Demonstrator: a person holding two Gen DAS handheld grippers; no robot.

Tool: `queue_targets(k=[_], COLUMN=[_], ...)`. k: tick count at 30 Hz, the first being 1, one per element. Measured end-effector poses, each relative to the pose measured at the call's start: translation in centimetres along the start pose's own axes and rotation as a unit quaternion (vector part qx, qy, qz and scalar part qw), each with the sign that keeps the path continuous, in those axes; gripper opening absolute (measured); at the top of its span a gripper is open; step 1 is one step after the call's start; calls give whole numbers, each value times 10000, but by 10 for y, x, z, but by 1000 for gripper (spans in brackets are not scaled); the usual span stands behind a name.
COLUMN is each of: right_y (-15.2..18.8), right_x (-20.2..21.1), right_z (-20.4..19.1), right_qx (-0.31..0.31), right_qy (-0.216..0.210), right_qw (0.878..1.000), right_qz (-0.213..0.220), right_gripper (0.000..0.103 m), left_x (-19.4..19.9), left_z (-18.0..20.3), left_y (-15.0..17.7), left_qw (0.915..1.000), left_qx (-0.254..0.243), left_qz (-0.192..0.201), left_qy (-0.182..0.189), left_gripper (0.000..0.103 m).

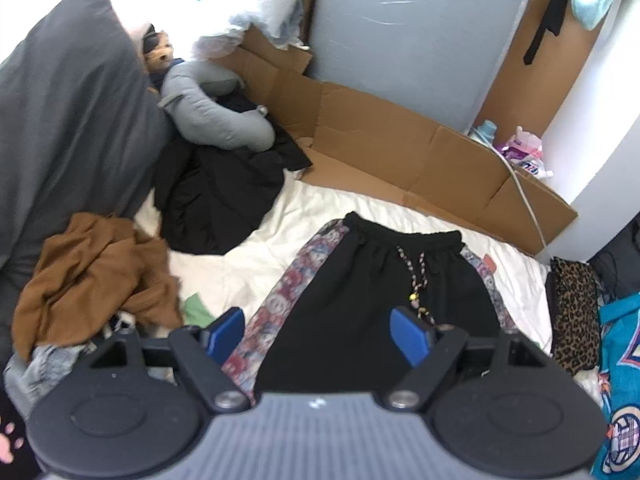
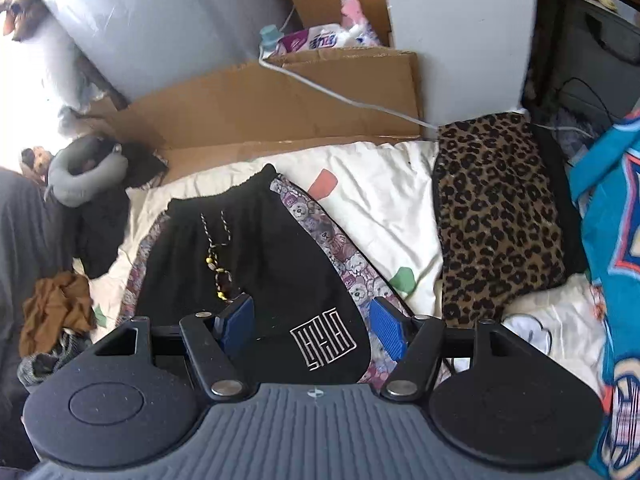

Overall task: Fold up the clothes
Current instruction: 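Move both grippers toward the shorts' elastic waistband, then grasp the bear-print fabric beside the waistband with both grippers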

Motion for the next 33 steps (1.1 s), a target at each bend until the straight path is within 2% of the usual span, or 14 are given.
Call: queue_targets(k=[3, 6, 8, 12, 14, 16, 20, 28, 33], right_y=[-10, -22, -28, -44, -49, -54, -62, -76, -85], right_x=[-20, -41, -56, -84, -99, -116, -152, -225, -268], right_z=[-1, -2, -1, 1, 4, 7, 17, 31, 10], right_qx=[172, 322, 392, 611, 685, 736, 786, 863, 1264], right_qy=[-44, -119, -140, -192, -205, -209, -239, -87, -216], right_qw=[9998, 9994, 9991, 9979, 9974, 9970, 9966, 9962, 9916], right_qz=[-52, -49, -65, -125, -84, -67, 3, 90, 169], right_gripper=[70, 69, 68, 58, 58, 53, 44, 45, 43], left_x=[-20, -44, -62, -105, -129, -153, -197, -284, -326], left_z=[9, 13, 14, 16, 17, 16, 20, 15, 13], left_y=[-7, -14, -19, -28, -31, -33, -35, -29, -22], left_qw=[9999, 10000, 10000, 10000, 9999, 9998, 9999, 9991, 9983], left_qx=[-92, -63, -6, 28, 47, 122, 11, -183, -363], left_qz=[80, 64, 47, -18, -39, -71, -84, -246, -264], left_qy=[-4, 24, 60, 94, 89, 125, 116, 309, 361], left_gripper=[79, 71, 60, 50, 38, 28, 19, 15, 14])
Point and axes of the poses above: each gripper's, at about its wrist camera, not at the fingertips, and x roughly against the way its jaws point, z to its right, y to its underside, the point moved 2 cm from there along -x, roughly the way its jaws point, and after that the axes turned 1 degree about -y, right-handed, at the moved point
